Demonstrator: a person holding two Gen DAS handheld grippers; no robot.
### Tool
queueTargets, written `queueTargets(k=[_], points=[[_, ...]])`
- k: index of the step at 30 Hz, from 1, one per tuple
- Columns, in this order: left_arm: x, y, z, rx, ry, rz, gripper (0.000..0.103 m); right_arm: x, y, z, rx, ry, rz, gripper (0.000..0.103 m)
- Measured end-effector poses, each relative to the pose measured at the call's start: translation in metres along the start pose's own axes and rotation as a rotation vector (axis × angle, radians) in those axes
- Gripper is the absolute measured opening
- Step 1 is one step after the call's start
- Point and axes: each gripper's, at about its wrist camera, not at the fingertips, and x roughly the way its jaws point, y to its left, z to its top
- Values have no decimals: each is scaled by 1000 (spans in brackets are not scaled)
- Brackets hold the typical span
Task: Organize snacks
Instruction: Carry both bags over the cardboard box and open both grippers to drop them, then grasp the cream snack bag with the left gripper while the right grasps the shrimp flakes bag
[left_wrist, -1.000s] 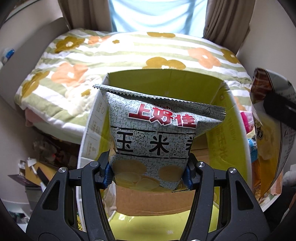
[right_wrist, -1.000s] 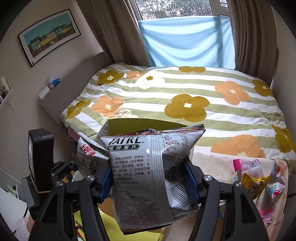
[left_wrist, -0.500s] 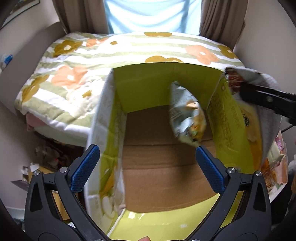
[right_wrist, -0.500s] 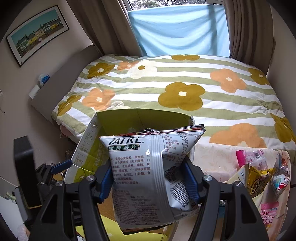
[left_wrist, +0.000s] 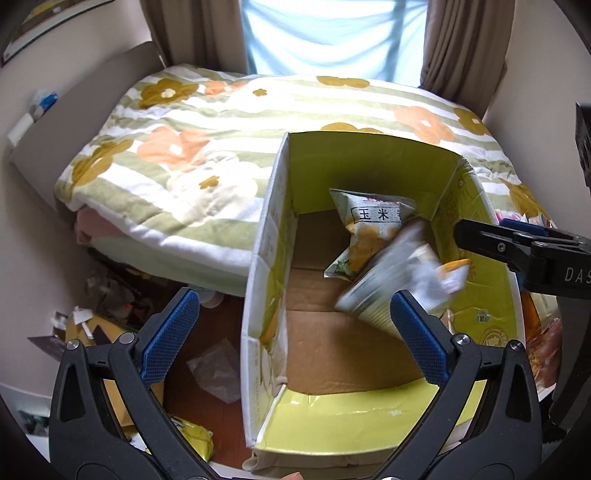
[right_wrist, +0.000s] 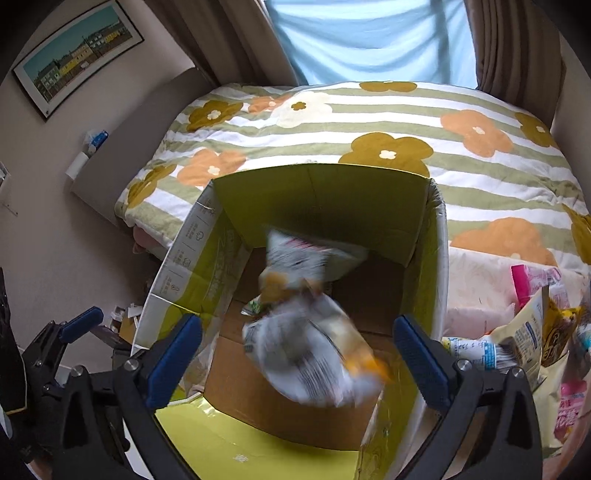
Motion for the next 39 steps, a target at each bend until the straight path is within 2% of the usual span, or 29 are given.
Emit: queueTargets(k=[6,12,20,24,28,33,36,39], points=[[-9,-3,-2,1,-18,-24,103,-18,4,-5,-39,11,-29,103],[-21,-19,1,34,-45,-60,103,-50,4,-10,-25,-45,-18,103],[-39,-53,7,113,-88,-126,103,-96,-4,-18,-26,-137,-80,103],[-47,-74,12,142,-108,-185,103,-119,-18,-26,2,-175,-133,103],[-54,-98,16,175,-129,-235,103,-147,-39,-35,45,-221,-226,103],[-61,-134,19,206,-148,-277,103,-180,-81,-45,114,-263,-279,103],[-64,-161,18,241,-154,-286,103,-195,-106,-49,144,-275,-290,103],[-62,-189,15,284,-159,-263,103,-208,-137,-54,171,-284,-294,103]])
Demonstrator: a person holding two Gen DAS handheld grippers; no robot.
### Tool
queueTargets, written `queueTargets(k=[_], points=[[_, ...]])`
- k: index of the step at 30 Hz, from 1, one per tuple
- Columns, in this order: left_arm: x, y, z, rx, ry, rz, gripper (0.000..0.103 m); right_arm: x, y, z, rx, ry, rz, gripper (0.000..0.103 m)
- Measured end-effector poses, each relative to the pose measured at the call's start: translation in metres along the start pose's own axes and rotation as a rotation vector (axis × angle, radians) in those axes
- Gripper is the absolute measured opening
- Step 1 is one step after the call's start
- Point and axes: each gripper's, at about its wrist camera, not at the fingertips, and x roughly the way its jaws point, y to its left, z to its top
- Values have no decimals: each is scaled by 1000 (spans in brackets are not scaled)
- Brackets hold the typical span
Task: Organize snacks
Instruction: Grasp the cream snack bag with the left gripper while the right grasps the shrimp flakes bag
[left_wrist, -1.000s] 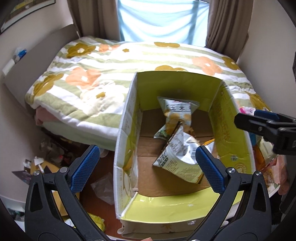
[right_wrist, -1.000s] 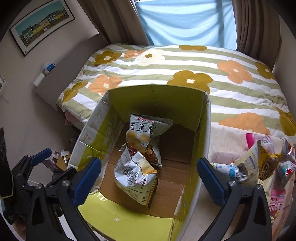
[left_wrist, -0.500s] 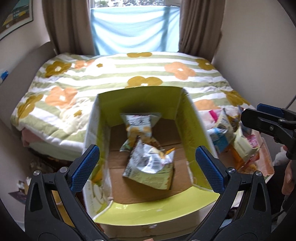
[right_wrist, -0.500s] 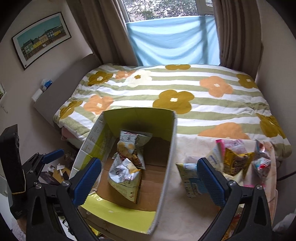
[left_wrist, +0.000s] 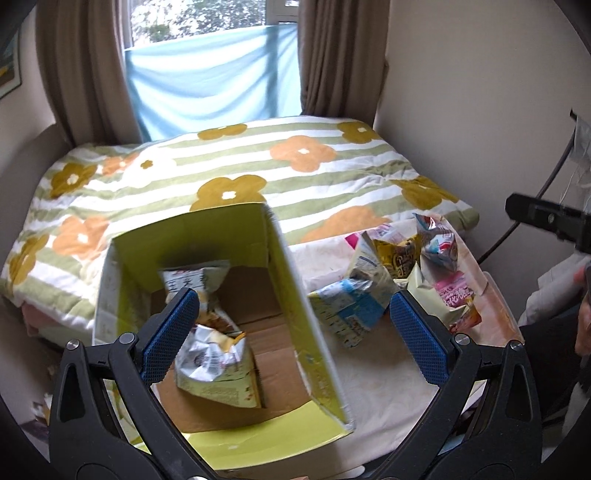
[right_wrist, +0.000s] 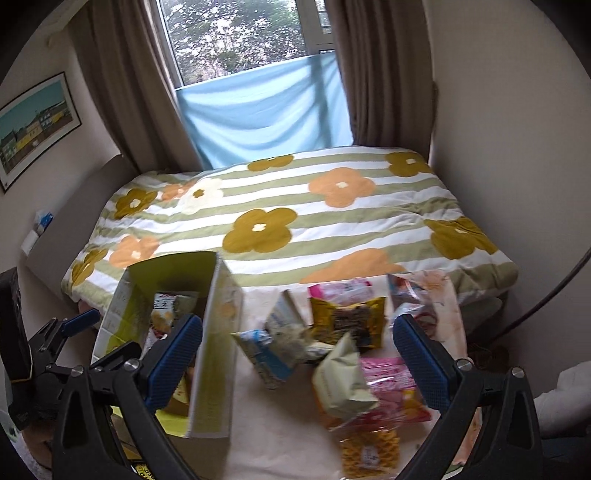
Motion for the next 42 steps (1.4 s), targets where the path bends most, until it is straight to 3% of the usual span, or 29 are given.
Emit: queueTargets(k=[10,19,26,32,38,42], points=[[61,-89,8,76,98,84,103,26,-101,0,68,87,57,103],[127,-119,-2,147,260,199,103,87,-172,-1,121,212,143,103],[172,-125,-13,282,377,250,103,132,-194,-8,178,286,171,103],[203,-135,-16,397,441,239,103,166,-204,-14,244,337,168,103],[226,-142,-19,426,488,198,103,190,-208,-14,289,366,170,103],[239,-139,-23,446,512,226,103,206,-208,-15,298,396,162,103]])
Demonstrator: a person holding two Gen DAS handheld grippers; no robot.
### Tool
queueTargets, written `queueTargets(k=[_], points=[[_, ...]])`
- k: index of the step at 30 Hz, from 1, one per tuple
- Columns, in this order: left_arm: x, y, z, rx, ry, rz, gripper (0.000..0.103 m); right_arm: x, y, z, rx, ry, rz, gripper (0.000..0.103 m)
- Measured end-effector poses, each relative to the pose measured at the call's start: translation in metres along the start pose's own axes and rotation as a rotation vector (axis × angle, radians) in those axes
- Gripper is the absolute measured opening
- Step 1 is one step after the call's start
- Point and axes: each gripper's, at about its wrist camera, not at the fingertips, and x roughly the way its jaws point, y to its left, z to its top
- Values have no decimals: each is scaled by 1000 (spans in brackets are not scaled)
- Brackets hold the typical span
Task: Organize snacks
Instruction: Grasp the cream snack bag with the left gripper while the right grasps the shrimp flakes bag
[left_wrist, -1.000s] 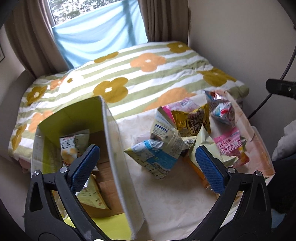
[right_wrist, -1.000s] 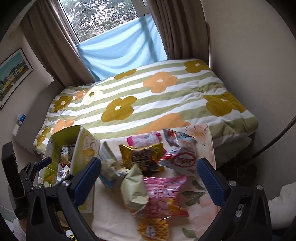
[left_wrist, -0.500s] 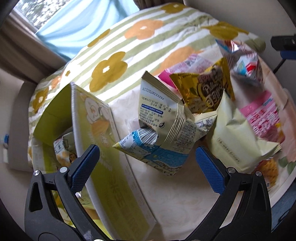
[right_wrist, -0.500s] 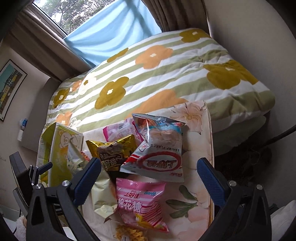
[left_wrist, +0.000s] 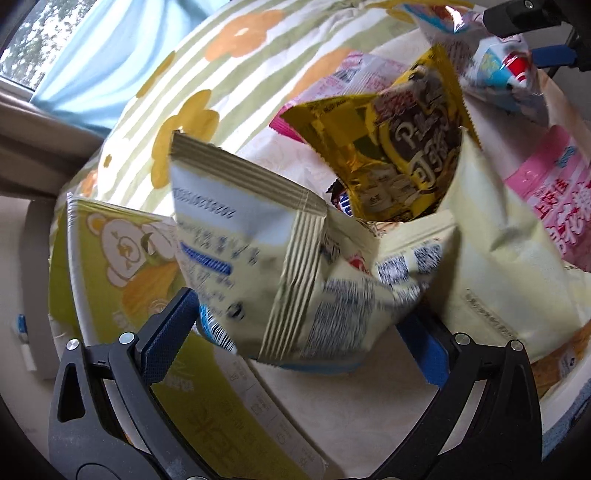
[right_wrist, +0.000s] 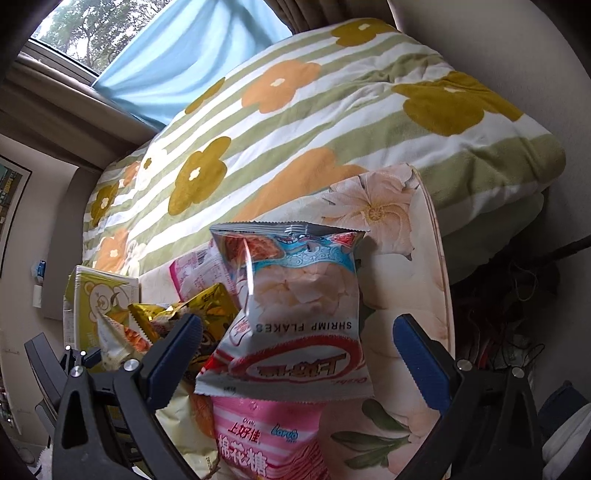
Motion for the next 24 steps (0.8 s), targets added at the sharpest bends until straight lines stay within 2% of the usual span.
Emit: queueTargets(k=[5,7,10,11,12,13,15,24], points=[[9,4,2,-8,25,-17,102,16,-1,5,16,22,9,103],[11,2,3,5,22,-19,98,19,-3,7,19,25,6,103],[14,2,3,14,34,-30,85,22,-5,9,29,28,8,103],[14,1,3,15,35,-28,78,23,-5,10,32,31,10,103],[14,0,3,14,34,-22,63,24,-6,10,34,32,10,103],[15,-1,2,19,39,-25,58,25,-6,10,35,33,9,103],[15,-2,2,18,40,-37,54,27,-8,11,40,35,14,103],[-1,-4,-6,-4,33,-43,50,33,-13,8,71,41,53,103]])
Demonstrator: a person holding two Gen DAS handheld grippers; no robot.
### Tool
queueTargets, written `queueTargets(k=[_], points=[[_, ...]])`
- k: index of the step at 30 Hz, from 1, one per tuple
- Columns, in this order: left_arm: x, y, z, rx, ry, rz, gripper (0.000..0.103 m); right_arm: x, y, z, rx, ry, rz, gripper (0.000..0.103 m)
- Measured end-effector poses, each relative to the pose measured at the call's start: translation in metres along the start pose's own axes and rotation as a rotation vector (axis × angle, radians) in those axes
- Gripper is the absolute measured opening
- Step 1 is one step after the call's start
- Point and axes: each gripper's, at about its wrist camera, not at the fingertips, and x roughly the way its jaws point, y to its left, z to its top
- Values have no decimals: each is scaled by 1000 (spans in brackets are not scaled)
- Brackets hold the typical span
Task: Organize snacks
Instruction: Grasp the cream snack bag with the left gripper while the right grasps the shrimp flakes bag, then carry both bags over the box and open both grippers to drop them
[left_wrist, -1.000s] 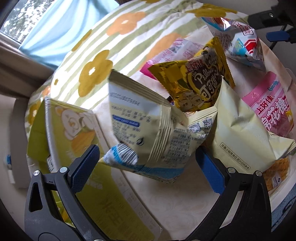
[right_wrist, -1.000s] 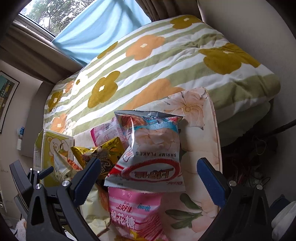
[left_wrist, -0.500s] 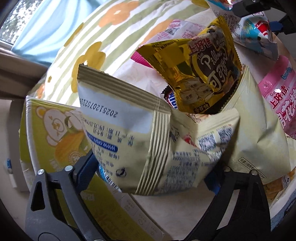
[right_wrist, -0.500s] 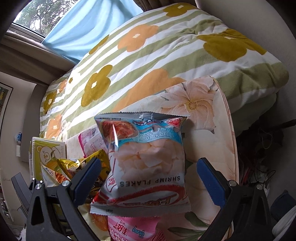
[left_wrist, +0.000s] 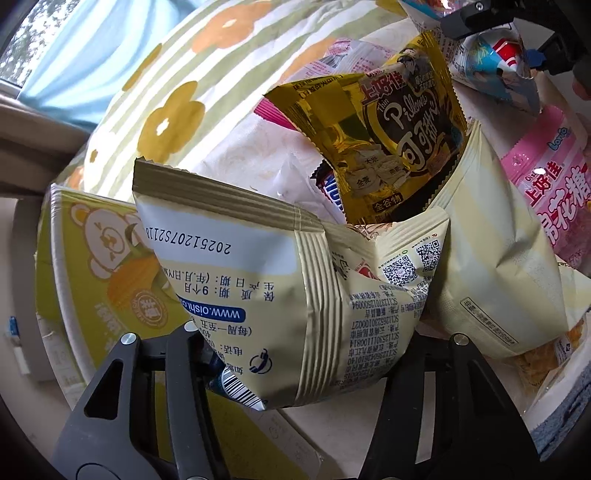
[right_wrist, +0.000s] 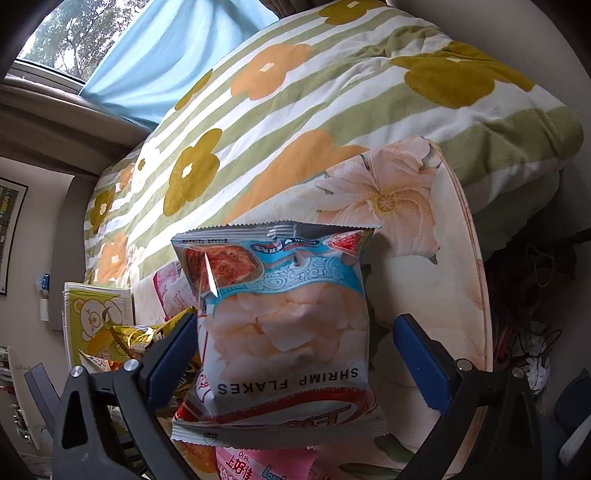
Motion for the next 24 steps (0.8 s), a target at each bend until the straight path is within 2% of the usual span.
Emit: queueTargets(k=[1,2,4,6,7,8,17,24], points=[[-2,1,-1,-6,-4,0,50,1,0,-1,4,0,3,102],[-6,3,-4,-12,-6,-2,50,2,-2,-2,9,2,8,97],[-11,6,-5,-30,-17,-3,50,3,-2,-3,7,-2,6,93],[-16,7,-6,-46,-25,3,50,1,-2,-4,14,-6,36,83],[-20,7,-8,-55,-31,9,50,1,-1,-5,20,-8,54,74],[-24,7,-9,-66,-38,9,50,0,-1,-6,26,-13,57,72],[-60,21,-18,-199,-106,-25,50,-24,16,-13,-55,-71,54,59],[-103,40,-26,-362,-204,-54,50,-64,46,-20,-168,-133,85,58]])
